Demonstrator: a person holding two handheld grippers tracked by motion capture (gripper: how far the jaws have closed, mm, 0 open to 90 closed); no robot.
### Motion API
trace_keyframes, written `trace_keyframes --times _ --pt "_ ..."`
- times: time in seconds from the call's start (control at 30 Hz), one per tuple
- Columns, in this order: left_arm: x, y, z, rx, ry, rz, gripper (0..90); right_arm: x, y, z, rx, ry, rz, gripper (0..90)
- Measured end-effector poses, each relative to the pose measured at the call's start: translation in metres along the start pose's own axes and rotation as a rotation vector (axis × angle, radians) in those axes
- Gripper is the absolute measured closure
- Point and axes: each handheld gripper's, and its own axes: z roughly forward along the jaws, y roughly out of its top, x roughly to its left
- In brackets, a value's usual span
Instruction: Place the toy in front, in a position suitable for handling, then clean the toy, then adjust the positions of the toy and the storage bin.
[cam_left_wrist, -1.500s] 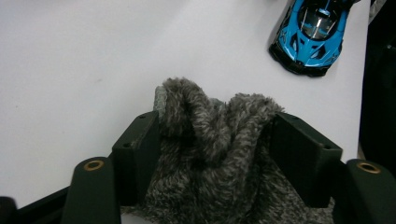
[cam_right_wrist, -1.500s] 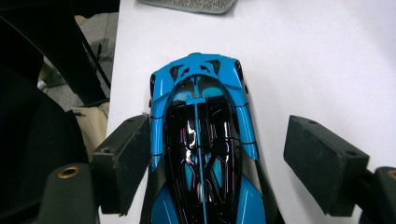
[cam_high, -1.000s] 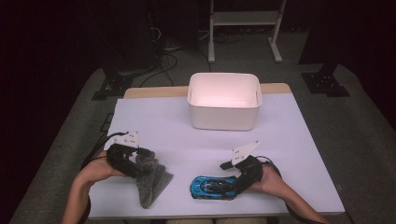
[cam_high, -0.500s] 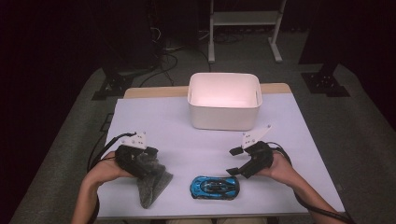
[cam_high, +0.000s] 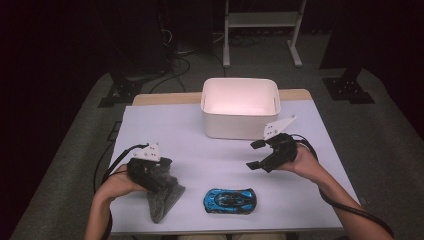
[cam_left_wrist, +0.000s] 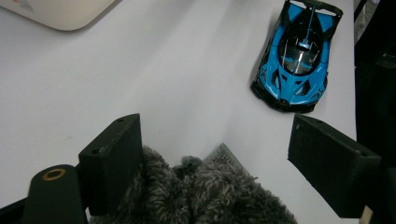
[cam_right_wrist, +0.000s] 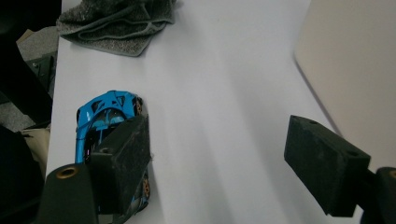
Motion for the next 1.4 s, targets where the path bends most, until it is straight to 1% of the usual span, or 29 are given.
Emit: trace_keyframes --times 0.13,0.2,0.3,0.37,0.5,0.53,0.63,0.73,0.87,0.93,1.0,1.07,1.17,1.23,1.33,1.4 --pt "-0.002 -0.002 0.001 -0.016 0.008 -0.009 15.5 -0.007 0.009 -0.002 -0.002 0.001 -0.012 21.4" --pt "-0.002 -0.001 0.001 -0.006 0.015 -0.010 15.5 -0.010 0.013 -0.003 -0.005 0.004 -0.014 21.3" --pt "-0.002 -0.001 -0.001 -0.011 0.018 -0.012 14.3 -0.017 0.021 -0.005 0.003 0.014 -0.009 21.4" --pt "-0.003 -0.002 0.001 -0.011 0.019 -0.015 13.2 -0.021 0.026 -0.006 0.010 0.005 -0.017 20.9" --pt "-0.005 -0.003 0.002 0.005 0.017 -0.021 10.8 -0.030 0.037 -0.011 0.010 -0.005 -0.027 20.3" --pt "-0.006 -0.002 0.001 0.005 0.022 -0.018 10.9 -0.033 0.040 -0.012 0.009 -0.008 -0.029 20.2" --pt "-0.007 -0.002 0.000 0.000 0.021 -0.015 10.8 -0.039 0.050 -0.017 0.000 -0.014 -0.036 19.8" --pt "-0.007 -0.002 0.000 0.004 0.019 -0.010 10.5 -0.042 0.056 -0.019 -0.011 -0.013 -0.042 19.8" --pt "-0.007 -0.003 -0.001 0.006 0.022 -0.013 10.0 -0.046 0.062 -0.019 0.000 -0.015 -0.050 19.7" --pt "-0.007 -0.003 -0.004 -0.001 0.023 -0.016 9.8 -0.050 0.067 -0.017 -0.006 -0.008 -0.053 19.5" --pt "-0.008 -0.003 -0.004 0.003 0.022 -0.015 9.8 -0.051 0.070 -0.016 -0.001 -0.001 -0.053 19.5" --pt "-0.008 -0.003 -0.004 0.004 0.021 -0.015 9.8 -0.054 0.073 -0.013 0.011 -0.001 -0.060 19.2" --pt "-0.008 -0.003 -0.005 -0.008 0.019 -0.020 9.8 -0.057 0.077 -0.010 0.010 0.000 -0.065 19.2" --pt "-0.008 -0.003 -0.005 -0.006 0.019 -0.020 9.8 -0.059 0.080 -0.009 0.022 -0.003 -0.068 19.2" --pt "-0.008 -0.005 -0.005 -0.006 0.013 -0.023 9.5 -0.062 0.084 -0.007 0.022 -0.003 -0.064 19.2" --pt "-0.008 -0.005 -0.005 -0.003 0.013 -0.022 9.4 -0.064 0.086 -0.006 0.023 -0.003 -0.071 19.2"
